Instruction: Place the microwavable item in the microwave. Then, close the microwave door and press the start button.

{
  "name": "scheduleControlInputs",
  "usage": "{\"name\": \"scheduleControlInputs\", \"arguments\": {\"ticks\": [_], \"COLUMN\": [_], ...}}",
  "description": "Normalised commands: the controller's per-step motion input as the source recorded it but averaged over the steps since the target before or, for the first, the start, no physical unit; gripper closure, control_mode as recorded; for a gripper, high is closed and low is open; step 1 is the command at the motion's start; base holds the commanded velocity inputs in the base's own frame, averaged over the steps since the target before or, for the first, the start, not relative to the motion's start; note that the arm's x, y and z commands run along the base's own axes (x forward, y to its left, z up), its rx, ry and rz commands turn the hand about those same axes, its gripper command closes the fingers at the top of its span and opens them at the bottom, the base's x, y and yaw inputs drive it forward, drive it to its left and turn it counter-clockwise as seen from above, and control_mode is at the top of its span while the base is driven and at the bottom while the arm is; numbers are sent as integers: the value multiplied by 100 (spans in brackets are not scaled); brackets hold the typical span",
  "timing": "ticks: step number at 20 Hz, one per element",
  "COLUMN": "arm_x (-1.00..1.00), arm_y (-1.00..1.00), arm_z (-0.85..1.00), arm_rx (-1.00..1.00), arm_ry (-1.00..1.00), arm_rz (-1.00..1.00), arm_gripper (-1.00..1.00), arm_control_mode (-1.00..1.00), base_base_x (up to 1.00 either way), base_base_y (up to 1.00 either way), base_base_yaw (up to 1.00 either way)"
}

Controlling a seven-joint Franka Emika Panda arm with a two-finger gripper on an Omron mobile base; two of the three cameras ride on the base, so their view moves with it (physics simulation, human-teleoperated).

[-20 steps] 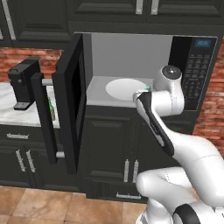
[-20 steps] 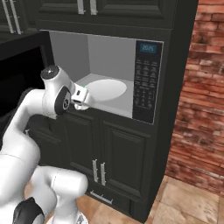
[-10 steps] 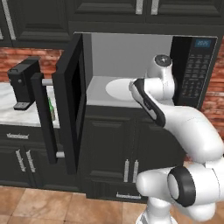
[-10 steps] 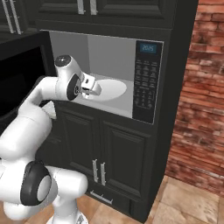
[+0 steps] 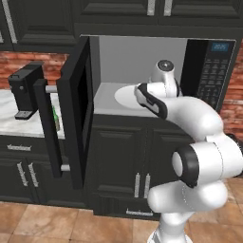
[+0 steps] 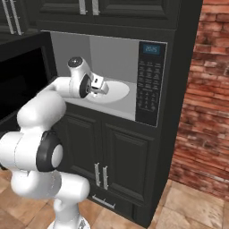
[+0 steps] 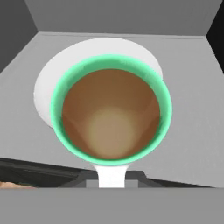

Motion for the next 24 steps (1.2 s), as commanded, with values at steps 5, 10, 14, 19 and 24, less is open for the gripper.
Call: {"name": "scheduleControlInputs", "arguments": {"ticks": [5,10,14,19,24], "arm_x": [40,49,62,52,34], "arm_y": [0,0,0,0,0], "arm_z": [-34,-22,-18,-15,-19], "arm_rx": [0,0,0,0,0], "arm_ry": [0,0,0,1,2], "arm_rz": [0,0,0,1,1], "arm_gripper": [100,100,100,100,-100], "arm_control_mode": [-100,-100,-100,-100,-100], "base_base_x": [0,0,0,0,0], "base_base_y": [0,0,0,0,0], "base_base_yaw": [0,0,0,0,0]}}
